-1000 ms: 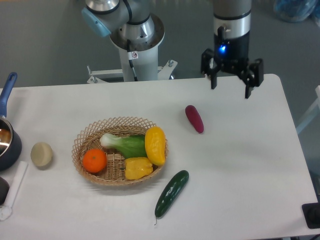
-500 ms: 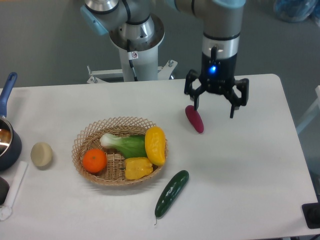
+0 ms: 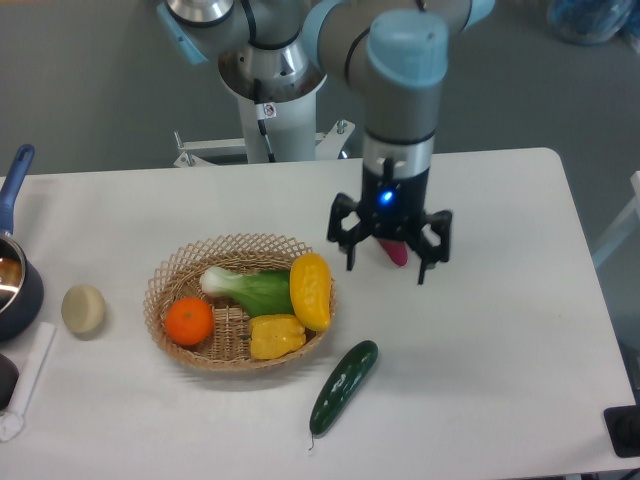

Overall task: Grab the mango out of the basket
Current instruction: 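Lower the gripper over the yellow mango in the basket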

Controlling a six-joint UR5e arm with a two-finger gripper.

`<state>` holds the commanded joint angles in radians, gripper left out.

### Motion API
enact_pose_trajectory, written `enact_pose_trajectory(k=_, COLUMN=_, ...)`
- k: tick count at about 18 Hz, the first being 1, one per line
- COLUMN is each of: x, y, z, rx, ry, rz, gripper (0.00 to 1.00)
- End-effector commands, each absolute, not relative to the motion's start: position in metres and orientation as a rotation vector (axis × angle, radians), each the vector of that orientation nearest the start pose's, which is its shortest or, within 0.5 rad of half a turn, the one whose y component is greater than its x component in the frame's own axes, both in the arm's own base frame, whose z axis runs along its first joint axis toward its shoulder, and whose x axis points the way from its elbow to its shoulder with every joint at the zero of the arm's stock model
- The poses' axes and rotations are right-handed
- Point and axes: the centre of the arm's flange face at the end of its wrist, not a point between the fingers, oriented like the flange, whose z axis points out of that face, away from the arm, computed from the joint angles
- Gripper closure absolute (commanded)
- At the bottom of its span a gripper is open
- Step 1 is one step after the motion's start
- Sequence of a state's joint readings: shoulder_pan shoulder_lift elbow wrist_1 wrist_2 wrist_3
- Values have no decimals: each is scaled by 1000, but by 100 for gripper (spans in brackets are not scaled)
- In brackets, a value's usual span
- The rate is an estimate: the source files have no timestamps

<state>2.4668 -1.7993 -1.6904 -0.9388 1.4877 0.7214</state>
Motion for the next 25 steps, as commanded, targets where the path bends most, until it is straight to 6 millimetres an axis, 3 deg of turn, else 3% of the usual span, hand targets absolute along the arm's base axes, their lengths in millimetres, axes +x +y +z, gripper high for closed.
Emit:
enact_pose_trajectory(k=3, x=-367, y=479, z=355, rx=-2910, ry=-341, rz=216, gripper=0)
enact_pose_trajectory(k=11, x=-345, y=467, z=294, rx=-2980, ry=-391, rz=98, gripper=0)
enact_pose_trajectory(k=16, x=-338, y=475, z=294, rx=-2974, ry=-361, rz=82, gripper=0)
enact_pose_trajectory(k=22, x=-323, y=492, z=265, rx=-3017, ry=-312, rz=28, gripper=0)
enact_pose_trajectory(k=25, x=-318, y=496, z=262, rx=-3022, ry=-298, rz=23, gripper=0)
